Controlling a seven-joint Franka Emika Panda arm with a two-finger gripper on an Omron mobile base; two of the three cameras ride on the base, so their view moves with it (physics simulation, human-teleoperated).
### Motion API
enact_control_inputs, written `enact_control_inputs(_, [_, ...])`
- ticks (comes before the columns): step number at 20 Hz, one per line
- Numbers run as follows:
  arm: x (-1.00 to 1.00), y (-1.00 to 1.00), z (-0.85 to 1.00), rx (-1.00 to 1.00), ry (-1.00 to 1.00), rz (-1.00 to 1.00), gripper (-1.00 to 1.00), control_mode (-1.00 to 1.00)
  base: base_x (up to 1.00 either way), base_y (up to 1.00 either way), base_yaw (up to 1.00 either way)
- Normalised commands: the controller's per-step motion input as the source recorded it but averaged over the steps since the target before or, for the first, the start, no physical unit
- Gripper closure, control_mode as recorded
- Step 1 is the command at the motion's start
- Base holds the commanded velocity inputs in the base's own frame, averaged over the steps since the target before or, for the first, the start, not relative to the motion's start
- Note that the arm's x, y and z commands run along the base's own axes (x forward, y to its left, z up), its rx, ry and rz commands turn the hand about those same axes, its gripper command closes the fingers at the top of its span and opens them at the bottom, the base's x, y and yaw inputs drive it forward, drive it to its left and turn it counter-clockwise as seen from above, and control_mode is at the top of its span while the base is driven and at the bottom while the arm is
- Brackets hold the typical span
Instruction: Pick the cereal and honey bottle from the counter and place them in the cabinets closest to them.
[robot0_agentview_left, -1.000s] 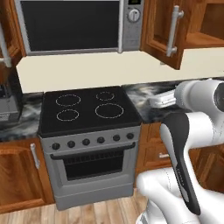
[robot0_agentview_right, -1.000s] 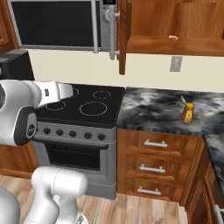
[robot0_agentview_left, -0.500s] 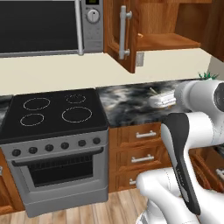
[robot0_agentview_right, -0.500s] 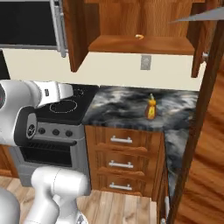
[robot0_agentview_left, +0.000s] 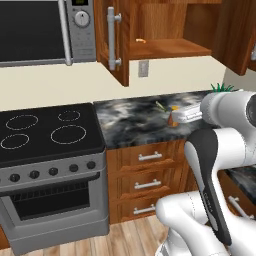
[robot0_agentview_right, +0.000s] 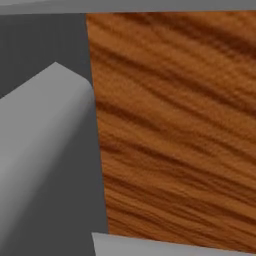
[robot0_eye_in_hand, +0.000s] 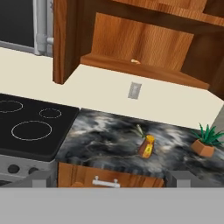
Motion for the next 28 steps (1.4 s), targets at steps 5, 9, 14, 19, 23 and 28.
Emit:
enact_control_inputs(5, [0.00, 0.00, 0.00, 0.00, 0.00, 0.00, -1.00, 1.00, 0.00, -0.16, -0.03])
enact_control_inputs(9, [0.00, 0.00, 0.00, 0.00, 0.00, 0.00, -1.00, 1.00, 0.00, 0.00, 0.00])
enact_control_inputs(14, [0.00, 0.00, 0.00, 0.00, 0.00, 0.00, -1.00, 1.00, 0.23, 0.00, 0.00])
enact_control_inputs(19, [0.00, 0.00, 0.00, 0.00, 0.00, 0.00, -1.00, 1.00, 0.40, -0.08, 0.00])
enact_control_inputs(23, [0.00, 0.00, 0.00, 0.00, 0.00, 0.00, -1.00, 1.00, 0.43, -0.18, 0.00])
enact_control_inputs(28, [0.00, 0.00, 0.00, 0.00, 0.00, 0.00, -1.00, 1.00, 0.41, -0.19, 0.00])
